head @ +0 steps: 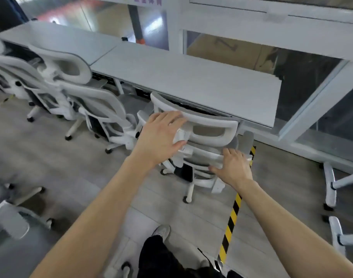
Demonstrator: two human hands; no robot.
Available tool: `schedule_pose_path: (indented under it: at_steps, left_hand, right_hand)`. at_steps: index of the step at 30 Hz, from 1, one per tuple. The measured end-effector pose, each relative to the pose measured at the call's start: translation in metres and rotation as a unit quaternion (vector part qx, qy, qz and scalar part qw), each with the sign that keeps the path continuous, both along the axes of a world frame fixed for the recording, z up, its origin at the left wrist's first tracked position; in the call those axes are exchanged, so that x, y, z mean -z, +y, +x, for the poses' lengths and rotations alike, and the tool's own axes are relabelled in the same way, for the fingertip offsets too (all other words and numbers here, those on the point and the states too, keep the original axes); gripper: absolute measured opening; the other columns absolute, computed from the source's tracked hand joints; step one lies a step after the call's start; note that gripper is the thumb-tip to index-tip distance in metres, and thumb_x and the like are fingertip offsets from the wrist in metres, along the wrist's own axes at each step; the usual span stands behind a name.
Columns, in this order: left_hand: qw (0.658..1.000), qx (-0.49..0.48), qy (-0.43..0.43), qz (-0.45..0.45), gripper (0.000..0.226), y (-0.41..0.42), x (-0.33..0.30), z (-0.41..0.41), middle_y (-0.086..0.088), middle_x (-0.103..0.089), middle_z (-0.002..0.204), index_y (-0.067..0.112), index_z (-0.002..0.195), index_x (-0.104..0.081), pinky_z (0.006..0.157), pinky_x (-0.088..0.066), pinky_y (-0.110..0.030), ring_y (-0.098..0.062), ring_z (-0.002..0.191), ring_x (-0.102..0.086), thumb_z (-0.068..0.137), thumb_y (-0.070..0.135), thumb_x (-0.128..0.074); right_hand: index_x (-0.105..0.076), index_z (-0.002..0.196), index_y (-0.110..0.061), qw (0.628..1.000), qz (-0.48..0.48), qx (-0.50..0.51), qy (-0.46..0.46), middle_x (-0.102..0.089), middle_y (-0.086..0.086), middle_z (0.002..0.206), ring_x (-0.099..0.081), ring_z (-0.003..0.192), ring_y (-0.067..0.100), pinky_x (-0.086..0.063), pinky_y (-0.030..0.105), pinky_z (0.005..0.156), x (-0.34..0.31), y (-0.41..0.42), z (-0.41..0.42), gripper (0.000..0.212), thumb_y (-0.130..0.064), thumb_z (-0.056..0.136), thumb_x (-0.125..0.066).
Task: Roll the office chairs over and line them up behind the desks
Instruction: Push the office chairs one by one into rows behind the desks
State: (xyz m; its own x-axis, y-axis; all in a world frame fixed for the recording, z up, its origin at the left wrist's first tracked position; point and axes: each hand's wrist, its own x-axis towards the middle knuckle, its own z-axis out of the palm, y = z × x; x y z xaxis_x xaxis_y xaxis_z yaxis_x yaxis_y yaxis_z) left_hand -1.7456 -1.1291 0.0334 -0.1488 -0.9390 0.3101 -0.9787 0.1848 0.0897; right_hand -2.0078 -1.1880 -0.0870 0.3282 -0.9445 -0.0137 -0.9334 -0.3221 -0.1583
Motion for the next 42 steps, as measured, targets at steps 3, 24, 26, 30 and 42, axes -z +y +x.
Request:
schedule_pose_path:
  at_steps: [3, 24, 26, 30, 42]
  left_hand:
    - [0.995, -0.091, 0.002, 0.029, 0.055, 0.062, 0.007, -0.018, -0.004, -0.069, 0.141, 0.018, 0.138, -0.07, 0.115, -0.045, -0.048, -0.029, 0.131, -0.065, 0.092, 0.047, -0.08]
    - [0.774, -0.593, 0.001, 0.222, 0.044, 0.537, 0.042, 0.007, -0.003, -0.071, 0.121, 0.023, 0.126, -0.069, 0.094, -0.051, -0.043, -0.031, 0.116, -0.069, 0.095, 0.054, -0.07]
    - [0.767, -0.604, -0.004, 0.216, 0.046, 0.58, 0.036, 0.027, -0.003, -0.071, 0.121, 0.024, 0.127, -0.069, 0.095, -0.052, -0.043, -0.031, 0.117, -0.069, 0.094, 0.056, -0.07]
    - [0.794, -0.586, -0.051, 0.154, 0.051, 0.663, 0.016, 0.096, -0.004, -0.069, 0.129, 0.024, 0.135, -0.067, 0.102, -0.048, -0.047, -0.034, 0.123, -0.064, 0.091, 0.05, -0.076]
    - [0.848, -0.501, -0.085, 0.151, 0.076, 0.773, 0.006, 0.294, -0.008, -0.018, 0.177, 0.054, 0.17, 0.002, 0.108, -0.044, -0.069, -0.041, 0.147, -0.038, 0.111, 0.053, -0.045]
  right_hand:
    - [-0.064, 0.127, -0.012, 0.997, -0.017, -0.068, 0.009, -0.066, 0.009, 0.128, -0.059, 0.123, 0.033, -0.049, 0.045, 0.103, -0.026, 0.025, -0.007, 0.053, -0.054, 0.096, -0.067]
    - [-0.06, 0.123, -0.013, 0.792, 0.049, -0.606, 0.057, -0.066, 0.01, 0.127, -0.061, 0.123, 0.034, -0.047, 0.04, 0.098, -0.051, 0.363, 0.218, 0.036, -0.043, 0.104, -0.058]
    - [-0.062, 0.12, -0.014, 0.775, 0.046, -0.629, 0.048, -0.067, 0.009, 0.125, -0.062, 0.121, 0.034, -0.048, 0.041, 0.096, -0.05, 0.4, 0.236, 0.033, -0.041, 0.102, -0.059]
    - [-0.064, 0.109, -0.014, 0.764, 0.033, -0.643, 0.038, -0.068, 0.01, 0.112, -0.066, 0.11, 0.036, -0.051, 0.044, 0.089, -0.046, 0.472, 0.267, 0.029, -0.041, 0.099, -0.063]
    - [-0.061, 0.116, -0.014, 0.814, 0.02, -0.578, 0.057, -0.069, 0.011, 0.119, -0.064, 0.116, 0.035, -0.05, 0.042, 0.092, -0.031, 0.647, 0.341, 0.031, -0.042, 0.104, -0.057]
